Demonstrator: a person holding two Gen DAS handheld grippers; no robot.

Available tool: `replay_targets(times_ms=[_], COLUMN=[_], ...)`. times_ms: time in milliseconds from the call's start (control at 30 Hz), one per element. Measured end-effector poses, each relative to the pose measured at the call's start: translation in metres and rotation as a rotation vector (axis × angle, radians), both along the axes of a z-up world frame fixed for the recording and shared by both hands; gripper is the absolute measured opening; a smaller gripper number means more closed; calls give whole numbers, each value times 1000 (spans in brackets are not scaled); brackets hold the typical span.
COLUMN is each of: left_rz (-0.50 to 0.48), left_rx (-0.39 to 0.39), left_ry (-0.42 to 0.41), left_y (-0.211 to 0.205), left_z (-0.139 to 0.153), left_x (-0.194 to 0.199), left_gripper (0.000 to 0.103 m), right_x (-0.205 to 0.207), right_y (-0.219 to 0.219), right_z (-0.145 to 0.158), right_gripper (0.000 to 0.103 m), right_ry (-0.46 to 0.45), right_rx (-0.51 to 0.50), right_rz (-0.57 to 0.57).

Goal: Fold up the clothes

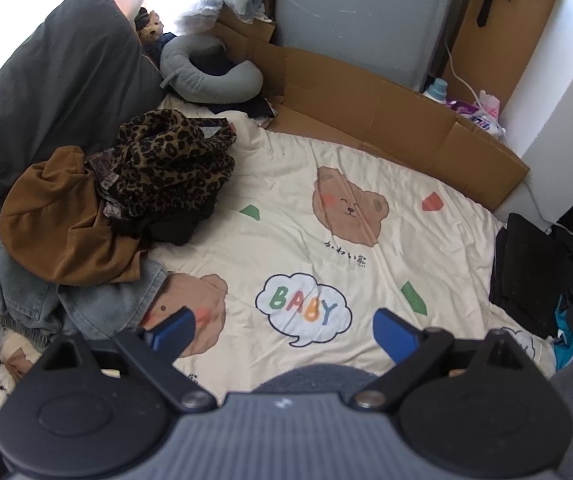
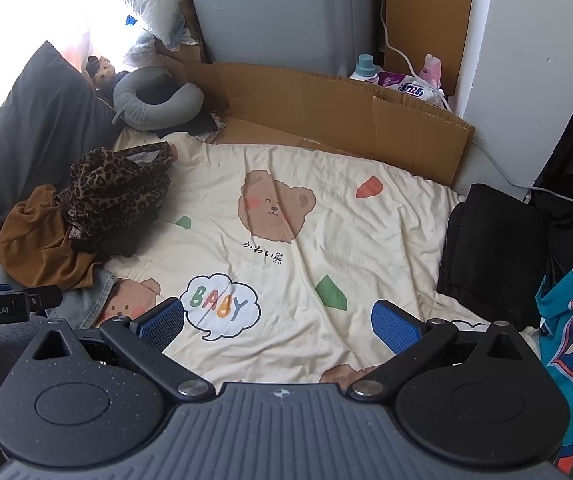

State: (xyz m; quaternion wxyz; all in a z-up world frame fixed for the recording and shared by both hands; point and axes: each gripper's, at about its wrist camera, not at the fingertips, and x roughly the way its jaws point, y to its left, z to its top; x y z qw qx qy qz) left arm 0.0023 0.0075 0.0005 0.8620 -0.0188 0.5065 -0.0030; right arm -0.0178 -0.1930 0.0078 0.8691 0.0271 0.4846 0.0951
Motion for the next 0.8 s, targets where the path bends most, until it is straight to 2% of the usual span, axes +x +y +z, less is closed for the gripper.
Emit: replay_targets(times_ms=[600, 800], left_rz=[3, -7], left_rx=[-30, -18], left_ry=[0, -2], left_y=[-1, 0], left_z=[1, 1], left_x=[1, 2], left_gripper=[97, 97], right_x=[2, 3], right_y=[1, 2], right_z=[-3, -3], right_gripper=[103, 103], right_ry=[3, 13], right_rx=[-34, -32], right_rz=[7, 11])
